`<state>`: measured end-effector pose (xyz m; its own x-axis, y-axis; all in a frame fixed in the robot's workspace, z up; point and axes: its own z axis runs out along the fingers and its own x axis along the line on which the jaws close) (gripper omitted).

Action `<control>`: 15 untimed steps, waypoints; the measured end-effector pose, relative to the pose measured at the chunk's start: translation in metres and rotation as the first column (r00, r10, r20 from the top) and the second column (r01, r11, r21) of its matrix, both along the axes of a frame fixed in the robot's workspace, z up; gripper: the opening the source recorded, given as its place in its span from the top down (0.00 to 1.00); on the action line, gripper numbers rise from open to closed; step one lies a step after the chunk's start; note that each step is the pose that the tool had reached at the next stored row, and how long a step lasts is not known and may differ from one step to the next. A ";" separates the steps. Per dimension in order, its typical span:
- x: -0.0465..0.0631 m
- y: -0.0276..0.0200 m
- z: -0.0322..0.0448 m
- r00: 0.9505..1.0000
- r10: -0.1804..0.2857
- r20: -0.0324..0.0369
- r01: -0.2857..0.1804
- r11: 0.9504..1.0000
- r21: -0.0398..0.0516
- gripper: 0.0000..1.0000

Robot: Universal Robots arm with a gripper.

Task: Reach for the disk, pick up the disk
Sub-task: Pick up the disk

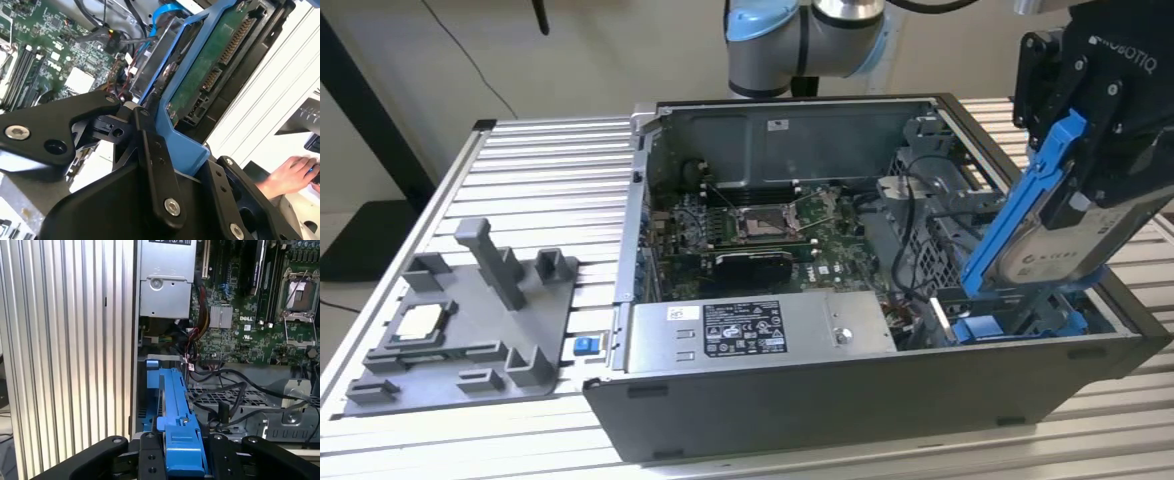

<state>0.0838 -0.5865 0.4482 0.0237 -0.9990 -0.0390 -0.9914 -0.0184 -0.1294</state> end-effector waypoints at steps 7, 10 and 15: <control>0.000 -0.0080 -0.0126 1.000 0.000 0.000 0.000 1.000 0.000 1.00; -0.002 -0.0091 -0.0172 1.000 0.000 0.000 0.000 1.000 0.000 1.00; -0.006 -0.0092 -0.0225 1.000 0.000 0.000 0.000 1.000 0.000 1.00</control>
<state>0.0783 -0.5957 0.4258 0.0233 -0.9990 -0.0390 -0.9914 -0.0181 -0.1294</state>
